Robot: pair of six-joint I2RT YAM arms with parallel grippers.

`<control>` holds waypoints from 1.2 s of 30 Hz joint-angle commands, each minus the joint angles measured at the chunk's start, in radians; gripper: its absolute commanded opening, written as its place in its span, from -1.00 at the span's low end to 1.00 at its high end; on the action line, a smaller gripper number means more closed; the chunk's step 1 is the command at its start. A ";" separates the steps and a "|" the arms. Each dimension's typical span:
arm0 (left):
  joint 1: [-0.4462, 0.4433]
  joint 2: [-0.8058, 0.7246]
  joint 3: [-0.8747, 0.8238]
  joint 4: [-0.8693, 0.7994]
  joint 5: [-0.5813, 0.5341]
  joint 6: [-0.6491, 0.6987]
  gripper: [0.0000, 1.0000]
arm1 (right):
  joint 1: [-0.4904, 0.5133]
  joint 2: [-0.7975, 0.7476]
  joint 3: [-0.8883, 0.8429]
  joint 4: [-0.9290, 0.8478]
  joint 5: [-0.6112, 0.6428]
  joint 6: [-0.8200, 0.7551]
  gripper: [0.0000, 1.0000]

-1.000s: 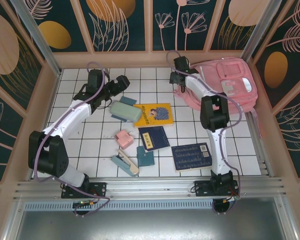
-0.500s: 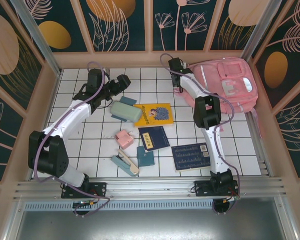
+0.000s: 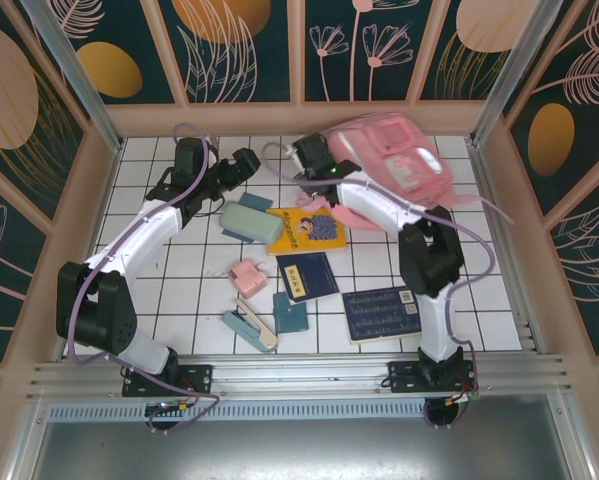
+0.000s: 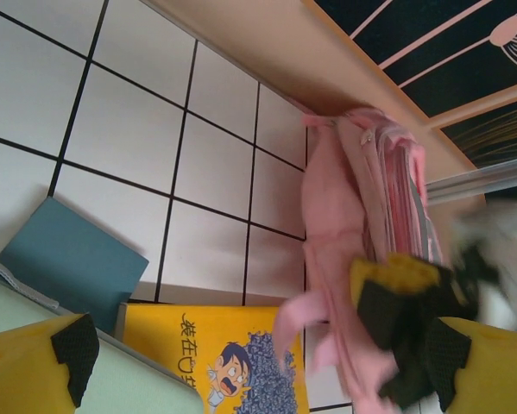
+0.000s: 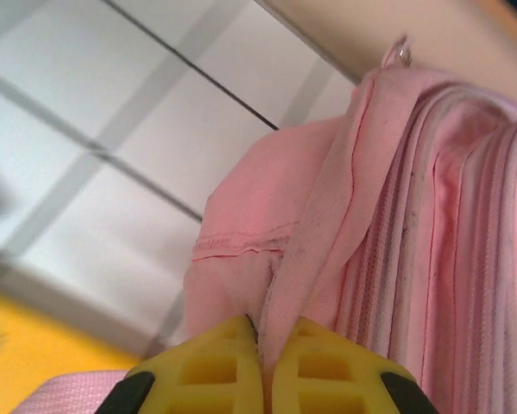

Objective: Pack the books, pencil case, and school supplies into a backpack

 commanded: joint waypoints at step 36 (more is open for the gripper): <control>-0.119 0.446 0.442 -0.122 0.133 0.087 0.88 | -0.116 -0.934 -1.043 0.387 -0.221 0.307 0.30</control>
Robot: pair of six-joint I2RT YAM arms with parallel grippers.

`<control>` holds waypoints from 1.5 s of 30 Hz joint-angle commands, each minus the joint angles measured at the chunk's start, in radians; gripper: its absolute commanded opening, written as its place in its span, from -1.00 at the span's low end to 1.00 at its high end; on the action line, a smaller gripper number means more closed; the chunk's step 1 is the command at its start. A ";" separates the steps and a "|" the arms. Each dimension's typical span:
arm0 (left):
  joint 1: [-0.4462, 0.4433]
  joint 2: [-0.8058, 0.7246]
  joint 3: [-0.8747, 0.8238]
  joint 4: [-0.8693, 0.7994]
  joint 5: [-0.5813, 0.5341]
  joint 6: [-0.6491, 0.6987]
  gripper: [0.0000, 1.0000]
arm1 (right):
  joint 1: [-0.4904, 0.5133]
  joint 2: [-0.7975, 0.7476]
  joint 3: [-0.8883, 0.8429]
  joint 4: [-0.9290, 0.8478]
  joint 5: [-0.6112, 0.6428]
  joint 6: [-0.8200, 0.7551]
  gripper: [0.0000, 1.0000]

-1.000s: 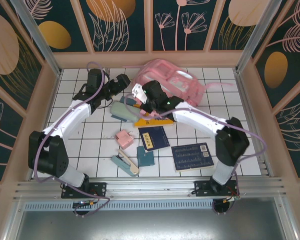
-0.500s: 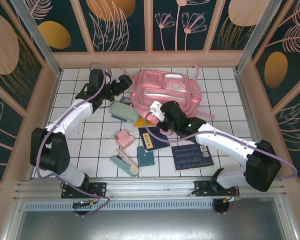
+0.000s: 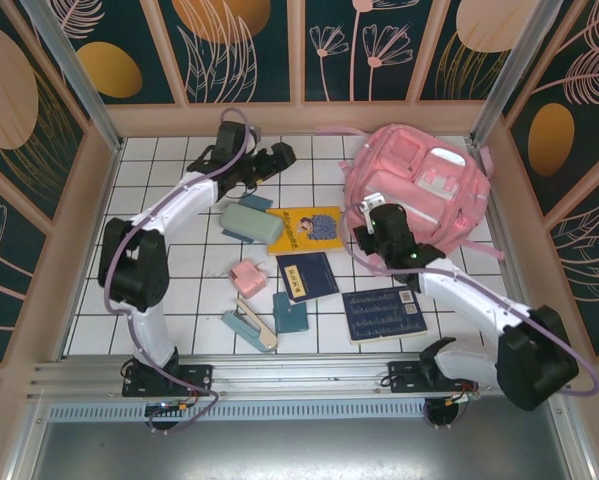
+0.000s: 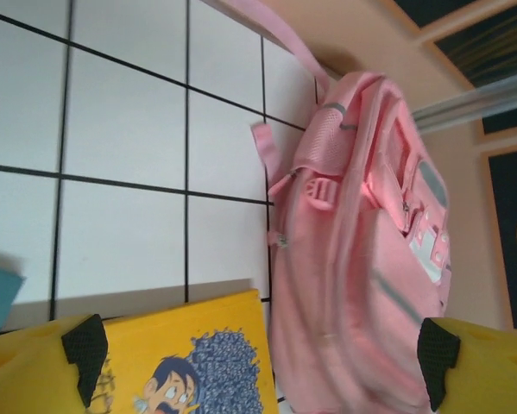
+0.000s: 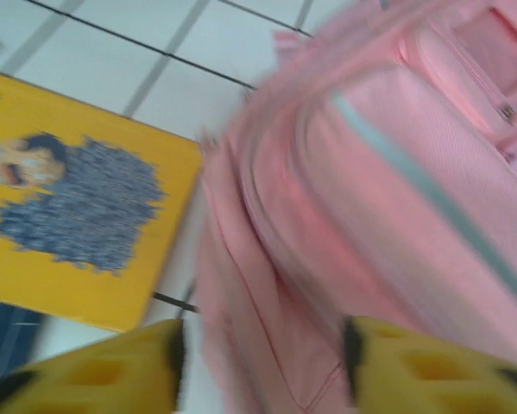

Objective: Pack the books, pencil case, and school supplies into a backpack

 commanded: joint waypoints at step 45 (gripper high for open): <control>-0.399 0.525 0.605 -0.144 0.082 0.219 0.97 | -0.526 1.070 1.193 -0.335 -0.522 0.434 0.71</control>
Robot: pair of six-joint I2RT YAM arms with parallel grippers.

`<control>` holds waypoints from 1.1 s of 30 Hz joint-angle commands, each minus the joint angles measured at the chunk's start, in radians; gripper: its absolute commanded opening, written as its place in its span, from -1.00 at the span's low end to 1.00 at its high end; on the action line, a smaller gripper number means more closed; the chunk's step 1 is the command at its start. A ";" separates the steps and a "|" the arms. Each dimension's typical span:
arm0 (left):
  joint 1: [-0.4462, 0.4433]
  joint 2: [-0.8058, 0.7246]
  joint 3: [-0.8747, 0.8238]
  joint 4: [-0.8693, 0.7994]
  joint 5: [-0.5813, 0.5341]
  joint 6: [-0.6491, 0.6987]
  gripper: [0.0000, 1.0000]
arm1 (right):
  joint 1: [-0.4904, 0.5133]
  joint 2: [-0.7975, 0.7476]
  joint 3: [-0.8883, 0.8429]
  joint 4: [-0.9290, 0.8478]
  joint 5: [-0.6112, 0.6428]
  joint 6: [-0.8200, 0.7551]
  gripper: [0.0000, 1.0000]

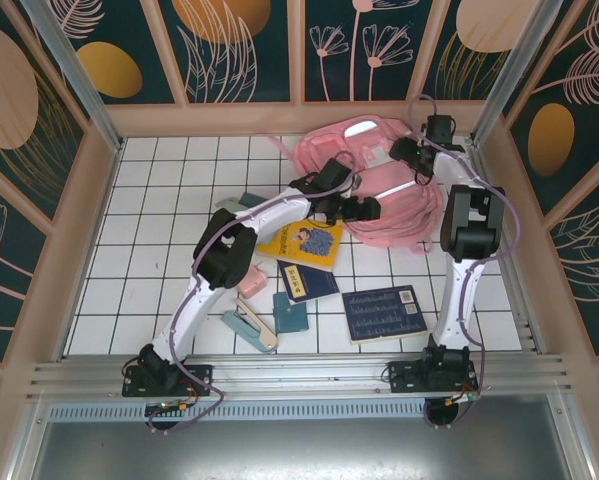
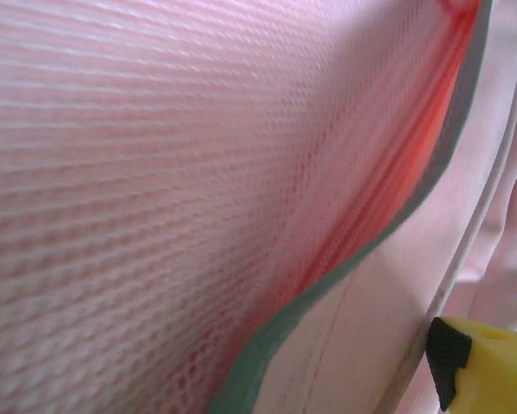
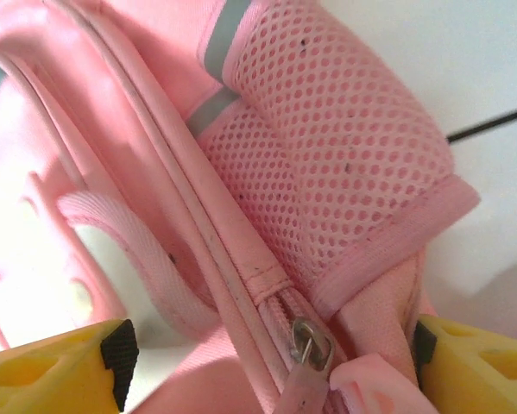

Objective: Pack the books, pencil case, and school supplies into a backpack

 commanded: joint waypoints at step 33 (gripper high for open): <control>0.062 -0.561 -0.579 0.160 -0.142 0.042 0.76 | 0.023 -0.743 -0.731 -0.098 0.122 0.306 0.56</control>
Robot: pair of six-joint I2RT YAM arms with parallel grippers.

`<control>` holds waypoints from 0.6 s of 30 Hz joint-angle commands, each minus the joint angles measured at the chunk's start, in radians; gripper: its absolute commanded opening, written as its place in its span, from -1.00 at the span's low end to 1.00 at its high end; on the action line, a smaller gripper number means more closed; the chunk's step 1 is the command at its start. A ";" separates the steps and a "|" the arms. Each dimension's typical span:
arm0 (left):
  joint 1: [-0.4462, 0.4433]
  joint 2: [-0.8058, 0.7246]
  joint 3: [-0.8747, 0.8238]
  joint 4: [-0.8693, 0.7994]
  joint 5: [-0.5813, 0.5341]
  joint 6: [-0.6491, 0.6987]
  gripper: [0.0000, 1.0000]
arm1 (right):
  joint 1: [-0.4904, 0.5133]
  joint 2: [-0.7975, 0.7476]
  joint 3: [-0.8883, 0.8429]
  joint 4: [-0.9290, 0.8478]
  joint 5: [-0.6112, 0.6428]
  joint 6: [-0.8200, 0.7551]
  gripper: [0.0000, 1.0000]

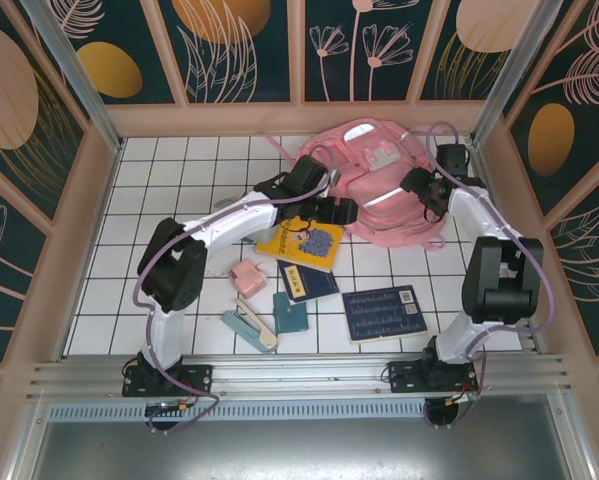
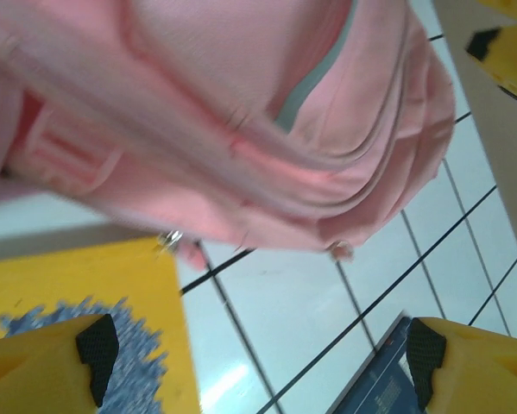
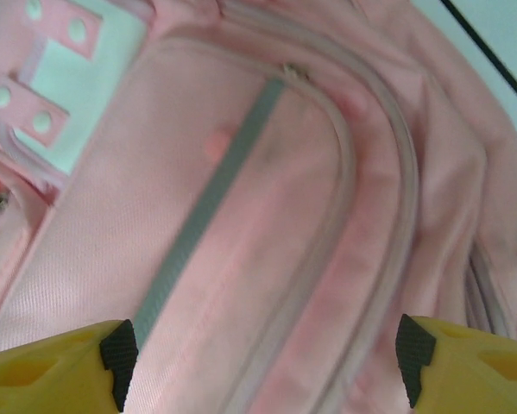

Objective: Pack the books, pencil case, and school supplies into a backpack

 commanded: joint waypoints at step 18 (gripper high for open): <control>0.062 -0.134 -0.152 0.138 -0.033 -0.081 0.77 | 0.033 -0.005 -0.099 0.125 -0.125 0.325 0.05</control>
